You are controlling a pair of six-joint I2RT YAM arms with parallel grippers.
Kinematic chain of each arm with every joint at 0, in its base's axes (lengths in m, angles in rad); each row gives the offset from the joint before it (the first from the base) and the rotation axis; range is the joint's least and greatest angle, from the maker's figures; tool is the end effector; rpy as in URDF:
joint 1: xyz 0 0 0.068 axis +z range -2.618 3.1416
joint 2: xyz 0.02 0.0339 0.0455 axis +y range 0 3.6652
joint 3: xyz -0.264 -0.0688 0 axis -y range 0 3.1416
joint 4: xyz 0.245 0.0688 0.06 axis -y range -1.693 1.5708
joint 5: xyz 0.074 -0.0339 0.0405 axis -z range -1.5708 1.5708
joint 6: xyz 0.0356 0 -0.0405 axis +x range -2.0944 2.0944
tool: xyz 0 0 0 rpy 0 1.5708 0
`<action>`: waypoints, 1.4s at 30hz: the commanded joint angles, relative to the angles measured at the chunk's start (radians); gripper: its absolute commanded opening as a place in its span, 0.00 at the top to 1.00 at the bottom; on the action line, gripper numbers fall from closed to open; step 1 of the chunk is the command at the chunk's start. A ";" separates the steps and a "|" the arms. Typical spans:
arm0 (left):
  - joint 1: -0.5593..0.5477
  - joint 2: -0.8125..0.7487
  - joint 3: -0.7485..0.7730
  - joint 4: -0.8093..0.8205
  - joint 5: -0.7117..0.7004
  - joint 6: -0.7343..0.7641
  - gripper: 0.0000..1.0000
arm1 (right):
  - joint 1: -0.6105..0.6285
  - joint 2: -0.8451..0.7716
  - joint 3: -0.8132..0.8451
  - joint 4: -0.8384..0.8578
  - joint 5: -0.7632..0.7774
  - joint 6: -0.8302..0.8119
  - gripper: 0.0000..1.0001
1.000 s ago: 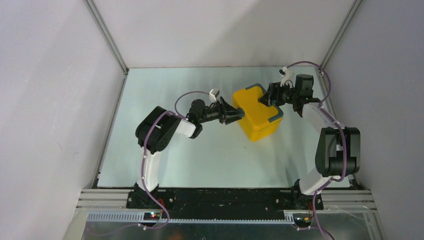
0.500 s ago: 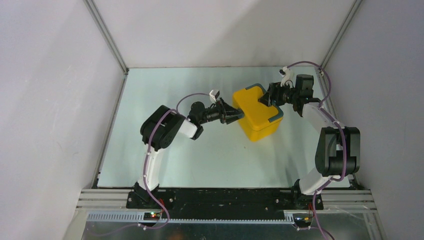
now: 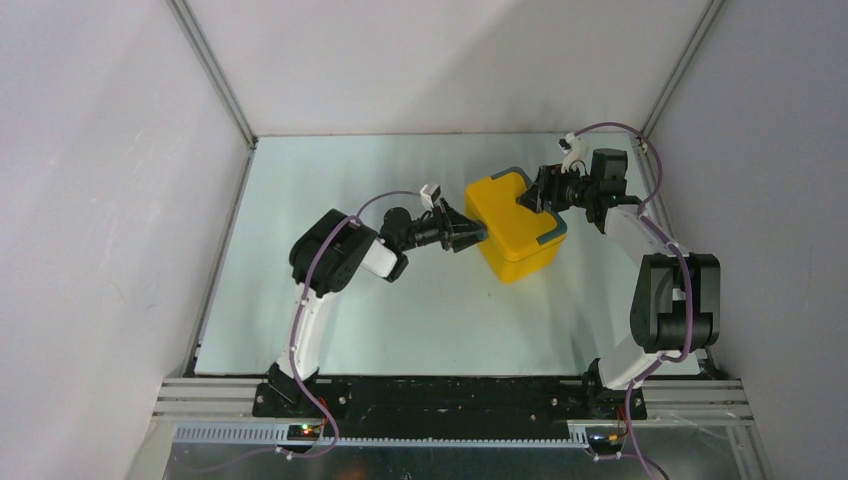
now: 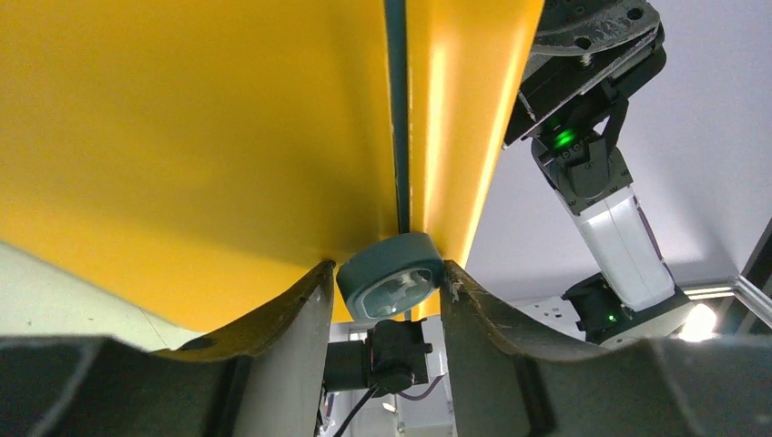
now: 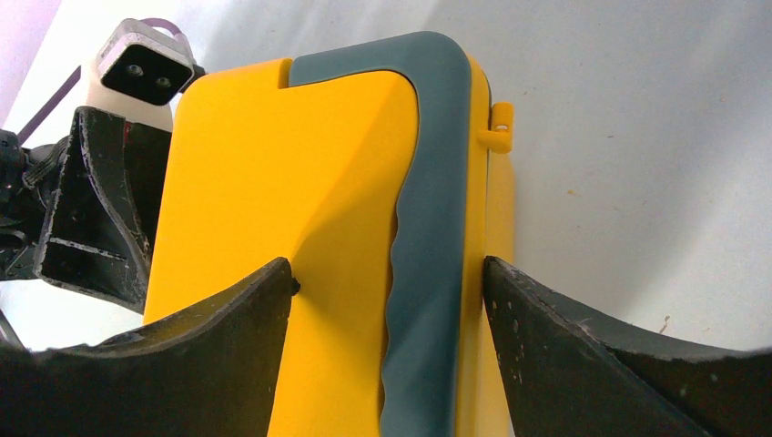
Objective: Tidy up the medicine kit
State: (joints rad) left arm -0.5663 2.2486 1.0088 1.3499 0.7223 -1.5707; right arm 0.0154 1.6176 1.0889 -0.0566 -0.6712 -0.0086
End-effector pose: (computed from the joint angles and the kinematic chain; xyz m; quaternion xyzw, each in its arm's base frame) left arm 0.3435 -0.2463 0.1180 -0.0697 0.6737 -0.7243 0.1289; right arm 0.3587 0.0277 0.2492 -0.1658 0.8300 0.2917 0.4457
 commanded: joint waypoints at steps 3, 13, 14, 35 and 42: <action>0.001 0.056 0.040 -0.003 -0.027 -0.008 0.46 | 0.011 0.067 -0.033 -0.146 0.064 -0.046 0.22; 0.034 -0.099 -0.068 0.044 0.015 0.066 0.31 | 0.001 0.067 -0.032 -0.147 0.053 -0.043 0.22; 0.045 -0.126 -0.083 0.043 0.017 0.076 0.28 | -0.002 0.066 -0.033 -0.148 0.052 -0.043 0.22; 0.037 -0.137 -0.070 -0.020 0.032 0.091 0.97 | -0.005 0.071 -0.033 -0.144 0.053 -0.040 0.22; 0.031 -0.066 -0.024 -0.069 -0.018 0.065 1.00 | -0.005 0.077 -0.032 -0.143 0.050 -0.040 0.22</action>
State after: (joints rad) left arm -0.5282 2.1345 0.9432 1.3010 0.7357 -1.4937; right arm 0.0063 1.6276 1.0893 -0.0502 -0.6945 0.0032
